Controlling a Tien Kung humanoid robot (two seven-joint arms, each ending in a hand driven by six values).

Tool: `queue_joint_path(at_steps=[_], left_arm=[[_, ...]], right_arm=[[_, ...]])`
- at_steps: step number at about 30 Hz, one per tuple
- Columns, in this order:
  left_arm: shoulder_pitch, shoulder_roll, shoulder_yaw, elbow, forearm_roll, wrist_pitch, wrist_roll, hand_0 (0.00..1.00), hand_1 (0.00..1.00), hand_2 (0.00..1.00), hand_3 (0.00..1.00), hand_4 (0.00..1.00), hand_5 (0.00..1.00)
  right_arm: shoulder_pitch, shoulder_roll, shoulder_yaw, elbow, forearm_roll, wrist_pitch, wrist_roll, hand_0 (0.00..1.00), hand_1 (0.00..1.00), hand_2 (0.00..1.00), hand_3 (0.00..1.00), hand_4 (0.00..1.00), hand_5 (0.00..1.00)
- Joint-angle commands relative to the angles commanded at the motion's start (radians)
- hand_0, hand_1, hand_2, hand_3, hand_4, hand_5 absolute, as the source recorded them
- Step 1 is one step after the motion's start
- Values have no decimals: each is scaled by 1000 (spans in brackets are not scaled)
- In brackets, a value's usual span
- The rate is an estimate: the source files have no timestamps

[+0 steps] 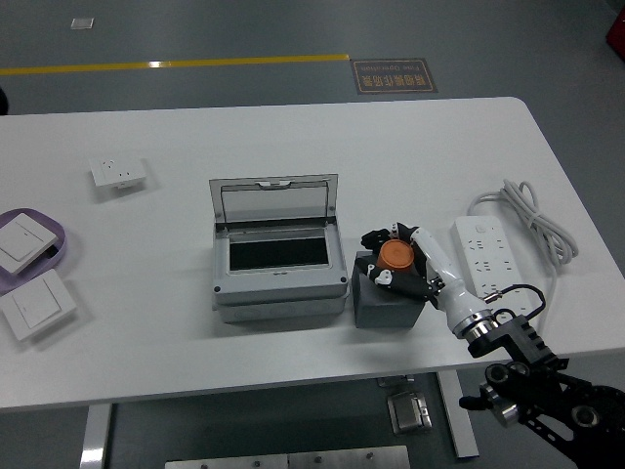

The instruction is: Pick up the cylinder from the cube,place it in the box,flap close box

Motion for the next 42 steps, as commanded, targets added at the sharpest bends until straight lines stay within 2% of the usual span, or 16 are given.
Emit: queue_joint_path(at_steps=[3,4,9,10,15,16,21,22,24,30,37,42], left_arm=[[0,0,-3,0,3,1,-1,654,639,582,649,707,316],[0,0,-3,0,4,1,-2,650,639,581,649,707,316],[-1,-1,-9,-1,9,3,-5,650,639,581,649,707,316],[-1,-1,-10,-1,10,4,-5,649,639,580,648,707,316],[-3,-2,-18,-2,18,10,-12,649,639,580,648,707,316],[-3,-2,-19,-2,19,11,-14,649,639,580,647,707,315],[-3,-2,-23,-2,23,16,-20,649,639,580,647,707,315],[-3,-2,-23,-2,23,16,-20,648,638,576,647,706,316],[-3,-1,-23,-1,23,17,-22,648,638,576,647,706,316],[-2,-2,-16,-1,15,19,-24,648,635,576,646,706,315],[-2,-2,-5,0,3,20,-26,647,634,575,646,705,314],[-2,0,4,-1,-4,20,-26,647,634,574,645,704,313]], right_arm=[[0,-1,-2,1,2,-1,2,652,617,583,558,765,122],[1,-1,-2,2,1,-1,2,679,625,575,568,449,17],[2,-2,-5,6,-6,1,-4,679,625,575,568,449,17],[3,-2,-5,7,-8,0,-5,633,547,504,493,21,2],[3,-2,-3,8,-10,-16,-1,633,547,504,493,21,2],[2,-2,-2,8,-11,-19,-2,481,454,441,397,2,2],[3,-2,0,9,-16,-28,-3,481,454,441,397,2,2],[4,-2,1,9,-18,-30,-3,436,424,422,367,2,2],[4,-1,5,13,-26,-38,-6,436,424,422,367,2,2],[18,13,34,45,-40,-71,-20,417,411,421,365,2,2],[97,62,0,96,-63,-103,-68,415,408,420,361,2,2],[183,116,-27,128,-169,-69,-172,405,398,416,354,2,2]])
